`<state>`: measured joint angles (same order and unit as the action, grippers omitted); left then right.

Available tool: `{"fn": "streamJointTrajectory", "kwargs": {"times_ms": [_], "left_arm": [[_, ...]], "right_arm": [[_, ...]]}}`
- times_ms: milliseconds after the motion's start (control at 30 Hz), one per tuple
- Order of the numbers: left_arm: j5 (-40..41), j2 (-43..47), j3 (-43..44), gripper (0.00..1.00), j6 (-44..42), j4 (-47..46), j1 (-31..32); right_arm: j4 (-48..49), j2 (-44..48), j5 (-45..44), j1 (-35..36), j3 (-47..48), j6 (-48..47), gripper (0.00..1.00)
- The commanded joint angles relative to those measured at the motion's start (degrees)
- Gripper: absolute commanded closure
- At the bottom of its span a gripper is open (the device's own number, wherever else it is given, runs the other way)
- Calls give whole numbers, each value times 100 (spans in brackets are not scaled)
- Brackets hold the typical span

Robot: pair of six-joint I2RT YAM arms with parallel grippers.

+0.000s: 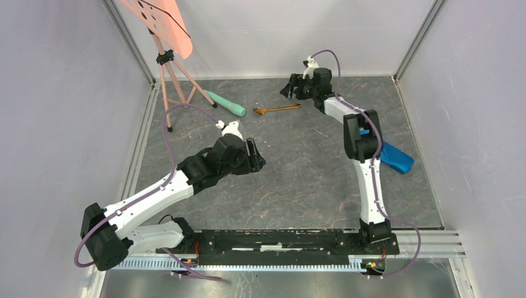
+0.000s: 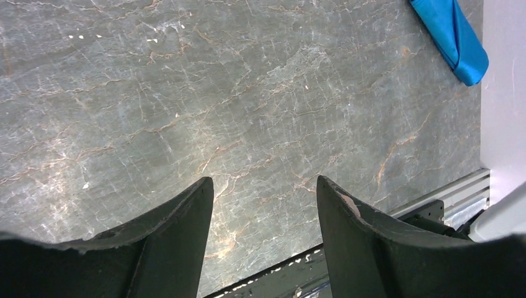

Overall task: Fold the napkin into a case and place the utensils inside
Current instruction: Move the utensils to the corner of the board, then pick up the spoon from the center of the board.

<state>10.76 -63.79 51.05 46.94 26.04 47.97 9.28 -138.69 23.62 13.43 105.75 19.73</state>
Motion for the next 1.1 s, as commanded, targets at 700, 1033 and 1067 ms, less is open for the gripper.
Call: {"fn": "streamJointTrajectory", "kwargs": {"times_ms": [700,1033,1067], "left_arm": [[488,641,33,31,-369,92,-171],[419,885,-164,30,-370,139,-262],[388,889,-171,30,-370,134,-278]], "right_arm": [[-744,1601,-517,1218,-2448,-1261,42],[-1243,1757,-1685,1592,-2185,-2287,45],[-1237,1746,-1735,1584,-2122,-2213,45]]}}
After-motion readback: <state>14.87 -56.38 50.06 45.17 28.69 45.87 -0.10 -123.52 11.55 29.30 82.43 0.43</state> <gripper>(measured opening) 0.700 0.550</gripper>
